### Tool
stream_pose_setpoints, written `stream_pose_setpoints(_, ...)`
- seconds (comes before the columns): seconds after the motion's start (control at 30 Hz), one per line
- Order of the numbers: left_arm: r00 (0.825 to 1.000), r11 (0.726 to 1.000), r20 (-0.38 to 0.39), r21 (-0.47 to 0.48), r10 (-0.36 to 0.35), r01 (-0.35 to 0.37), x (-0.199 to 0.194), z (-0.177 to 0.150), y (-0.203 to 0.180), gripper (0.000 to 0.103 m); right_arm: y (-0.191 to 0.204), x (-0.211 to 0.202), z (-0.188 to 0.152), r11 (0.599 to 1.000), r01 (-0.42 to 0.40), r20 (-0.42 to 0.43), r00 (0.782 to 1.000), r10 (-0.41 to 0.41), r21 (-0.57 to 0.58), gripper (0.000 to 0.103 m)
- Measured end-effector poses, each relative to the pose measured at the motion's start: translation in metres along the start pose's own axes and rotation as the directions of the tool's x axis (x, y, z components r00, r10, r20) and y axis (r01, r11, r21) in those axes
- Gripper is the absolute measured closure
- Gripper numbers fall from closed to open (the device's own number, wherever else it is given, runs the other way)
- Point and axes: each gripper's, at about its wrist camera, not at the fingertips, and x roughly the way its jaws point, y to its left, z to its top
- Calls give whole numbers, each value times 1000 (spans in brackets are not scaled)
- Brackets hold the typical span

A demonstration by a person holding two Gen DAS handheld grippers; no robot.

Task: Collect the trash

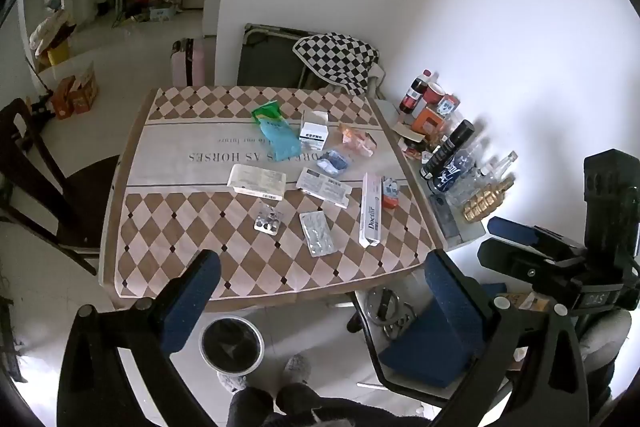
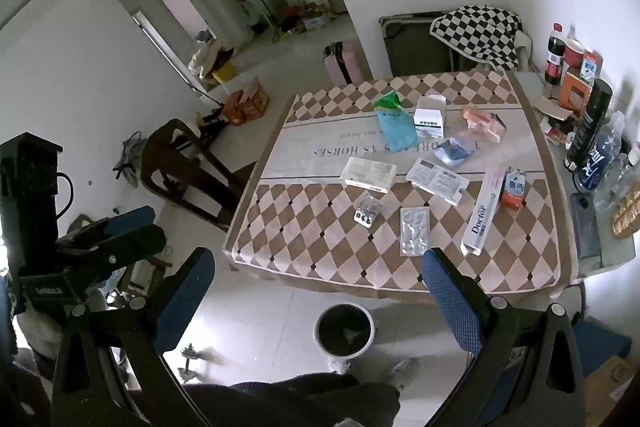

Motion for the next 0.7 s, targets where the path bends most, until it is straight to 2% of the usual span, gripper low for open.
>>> stream_pose_setpoints(0.7, 1000, 1000, 8, 0, -8, 8, -1, -1, 0, 0, 1, -4, 0, 1000, 14, -9, 1000, -15, -8, 0)
